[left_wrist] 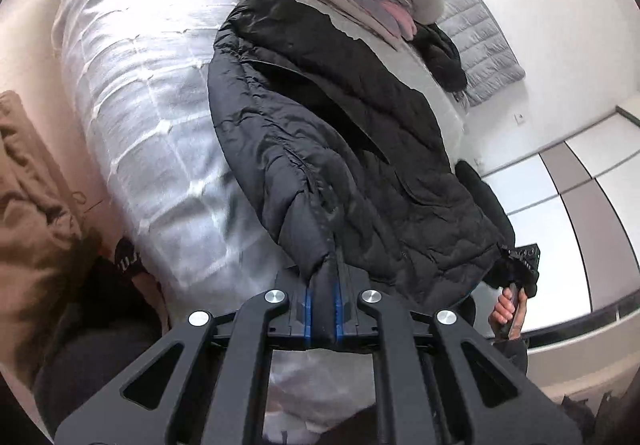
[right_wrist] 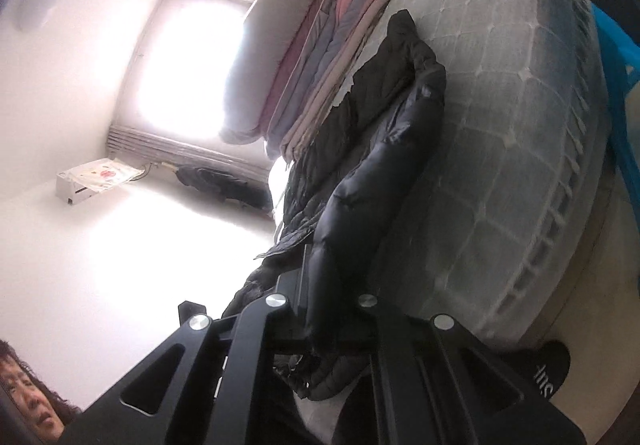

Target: Fold large clothes

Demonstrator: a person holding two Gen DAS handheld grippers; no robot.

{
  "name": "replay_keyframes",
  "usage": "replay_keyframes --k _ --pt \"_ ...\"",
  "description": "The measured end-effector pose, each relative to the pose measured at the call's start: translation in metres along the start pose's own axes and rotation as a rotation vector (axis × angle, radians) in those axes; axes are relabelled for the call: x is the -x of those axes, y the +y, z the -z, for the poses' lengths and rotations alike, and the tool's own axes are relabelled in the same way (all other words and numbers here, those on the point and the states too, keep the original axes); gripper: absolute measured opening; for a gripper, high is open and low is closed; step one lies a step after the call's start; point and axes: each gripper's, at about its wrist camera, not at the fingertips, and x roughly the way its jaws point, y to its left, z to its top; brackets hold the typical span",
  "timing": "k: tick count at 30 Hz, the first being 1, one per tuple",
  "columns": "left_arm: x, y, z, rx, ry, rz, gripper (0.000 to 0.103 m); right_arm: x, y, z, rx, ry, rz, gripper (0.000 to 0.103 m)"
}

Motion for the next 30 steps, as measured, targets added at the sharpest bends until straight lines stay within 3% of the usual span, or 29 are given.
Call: replay_keyframes --k 3,5,8,9,11,13,14,16,19,22,25,28,30 --pt "0.014 0.001 0.025 -0.009 0.026 0.006 0.007 0.021 -0.002 0.027 -0.018 0.014 0.018 0.006" --pt "0.016 0.002 0.045 -0.053 0.102 -0.007 0.009 0.026 0.001 0.043 0.0 0.059 0.062 0.006" --pt "0.006 0.016 0.07 -0.09 0.252 -0.194 0.02 0.036 0.003 0.061 0.053 0.15 0.295 0.014" --pt "0.007 0.023 0.069 -0.081 0.258 -0.259 0.023 0.043 0.004 0.062 0.061 0.143 0.368 0.017" --pt "0.021 0.032 0.063 -0.065 0.205 -0.361 0.028 0.055 0.016 0.053 0.086 0.065 0.48 0.039" --pt "0.048 0.034 0.043 -0.043 0.069 -0.416 0.036 0.066 0.041 0.036 0.155 -0.066 0.662 0.053" --pt "0.058 0.028 0.033 -0.056 0.0 -0.41 0.047 0.066 0.054 0.03 0.188 -0.1 0.672 0.054" --pt "0.065 0.011 0.019 -0.109 -0.115 -0.361 0.055 0.043 0.081 0.012 0.282 -0.099 0.648 0.056" --pt "0.035 -0.034 -0.008 -0.242 -0.19 -0.206 0.06 -0.047 0.108 0.0 0.414 0.056 0.622 0.063" --pt "-0.023 -0.061 -0.024 -0.306 -0.141 -0.065 0.06 -0.136 0.078 0.001 0.372 0.233 0.643 0.063" --pt "-0.077 -0.061 -0.03 -0.304 -0.062 -0.045 0.06 -0.186 0.024 0.002 0.271 0.324 0.721 0.063" --pt "-0.134 -0.027 -0.027 -0.233 0.077 -0.109 0.06 -0.182 0.023 0.002 0.238 0.301 0.704 0.063" --pt "-0.138 -0.018 -0.027 -0.218 0.075 -0.098 0.06 -0.166 0.043 0.002 0.274 0.249 0.69 0.063"
